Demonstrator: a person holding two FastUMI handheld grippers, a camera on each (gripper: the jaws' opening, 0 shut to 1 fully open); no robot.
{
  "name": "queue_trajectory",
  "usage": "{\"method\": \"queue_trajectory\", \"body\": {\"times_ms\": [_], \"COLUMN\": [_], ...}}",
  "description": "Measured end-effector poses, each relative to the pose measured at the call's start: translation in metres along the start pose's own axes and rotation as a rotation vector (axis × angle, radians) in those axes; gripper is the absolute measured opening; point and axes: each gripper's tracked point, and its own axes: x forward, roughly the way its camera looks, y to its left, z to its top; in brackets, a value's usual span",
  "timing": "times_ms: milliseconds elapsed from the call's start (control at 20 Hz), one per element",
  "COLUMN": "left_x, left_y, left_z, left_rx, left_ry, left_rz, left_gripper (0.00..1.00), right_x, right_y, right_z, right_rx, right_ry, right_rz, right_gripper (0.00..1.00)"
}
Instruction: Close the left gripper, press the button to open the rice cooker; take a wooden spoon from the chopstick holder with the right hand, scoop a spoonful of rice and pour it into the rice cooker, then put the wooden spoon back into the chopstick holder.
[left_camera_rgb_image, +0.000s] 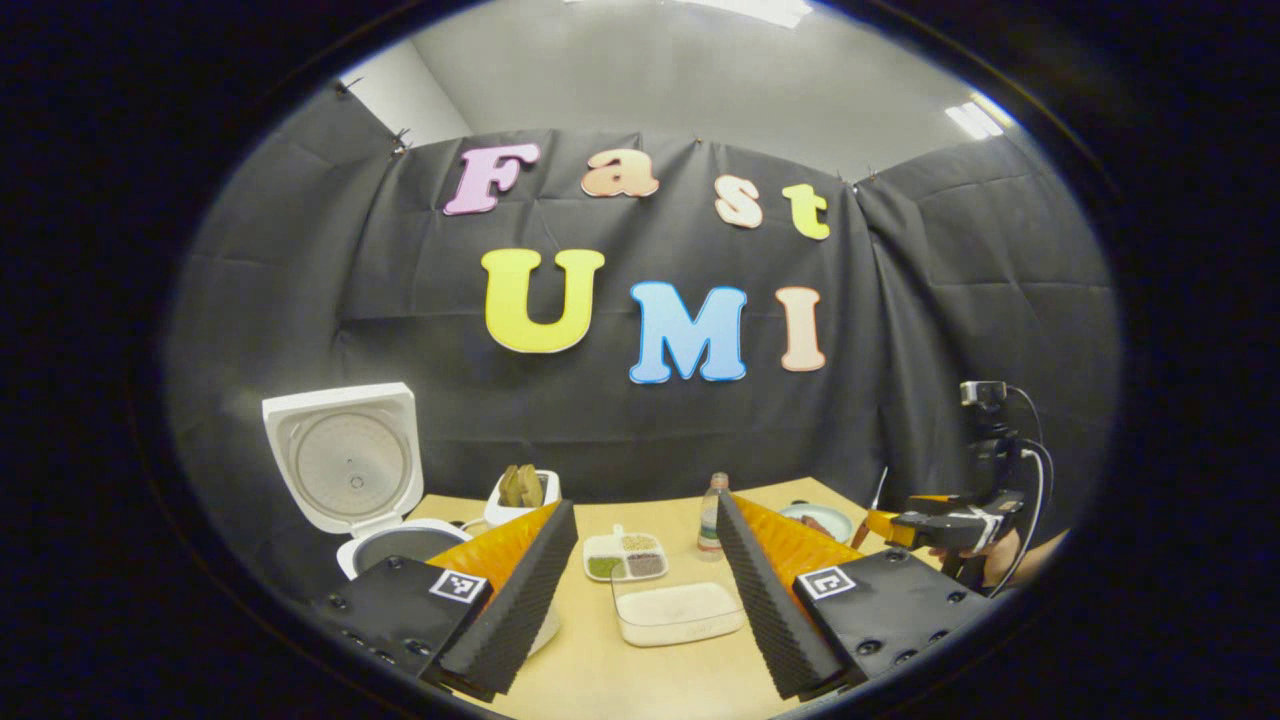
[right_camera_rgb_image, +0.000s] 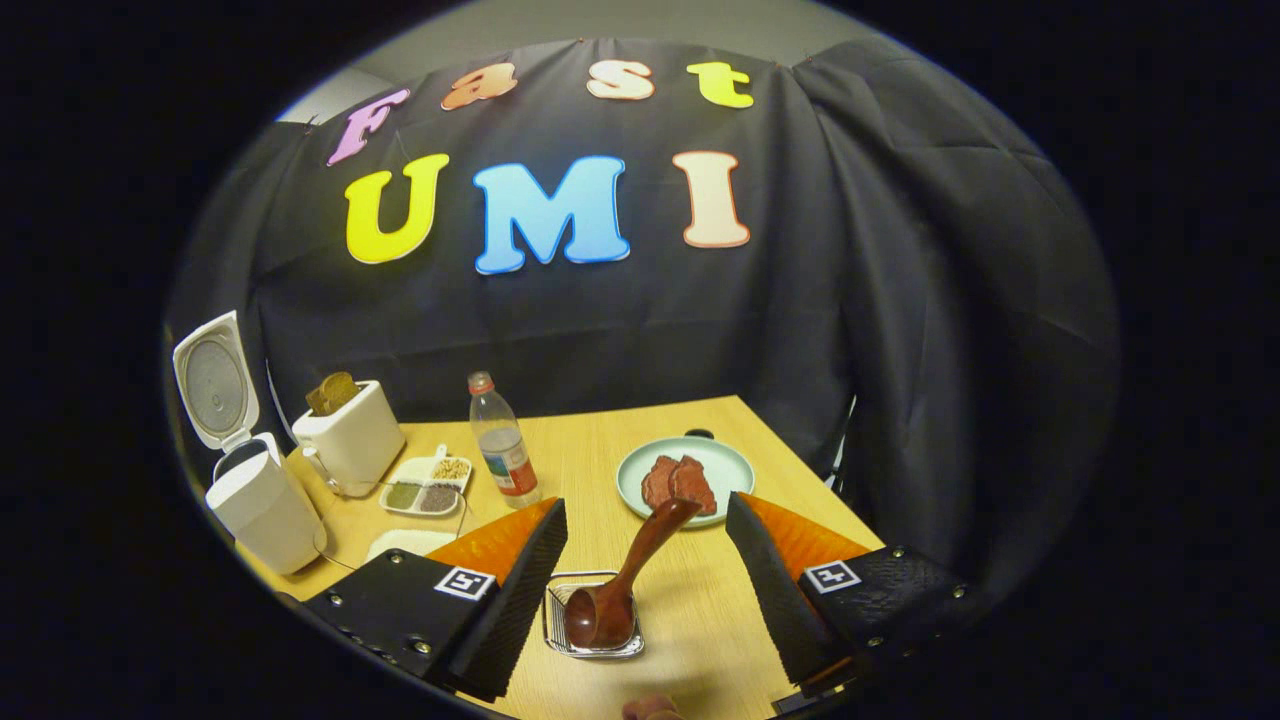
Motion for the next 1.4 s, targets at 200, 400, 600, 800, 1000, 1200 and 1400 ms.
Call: {"method": "queue_trajectory", "body": {"times_ms": [200,400,600,800,1000,1200,1400], "left_x": [0.013,0.022,0.032,0.048,0.075,0.109,0.151], "left_y": [0.04,0.105,0.164,0.229,0.298,0.359,0.41], "left_z": [0.026,0.046,0.071,0.103,0.117,0.119,0.102], "left_rx": [-0.007,-0.006,-0.053,-0.078,-0.098,-0.099,-0.158], "left_ry": [-0.034,-0.03,-0.036,-0.067,-0.079,-0.086,-0.053], "left_rz": [0.084,0.207,0.286,0.372,0.462,0.549,0.612], "left_gripper": [0.96,0.97,0.97,0.96,0.96,0.96,0.96], "right_x": [-0.021,-0.036,-0.044,-0.046,-0.043,-0.033,-0.021], "right_y": [0.02,0.059,0.085,0.101,0.101,0.095,0.088], "right_z": [0.053,0.073,0.079,0.076,0.073,0.076,0.077], "right_rx": [-0.014,0.006,0.007,-0.005,-0.008,-0.016,-0.018], "right_ry": [-0.082,-0.074,-0.069,-0.053,-0.038,-0.032,-0.024], "right_rz": [0.058,0.177,0.24,0.278,0.269,0.243,0.206], "right_gripper": [0.96,0.96,0.96,0.96,0.96,0.96,0.97]}}
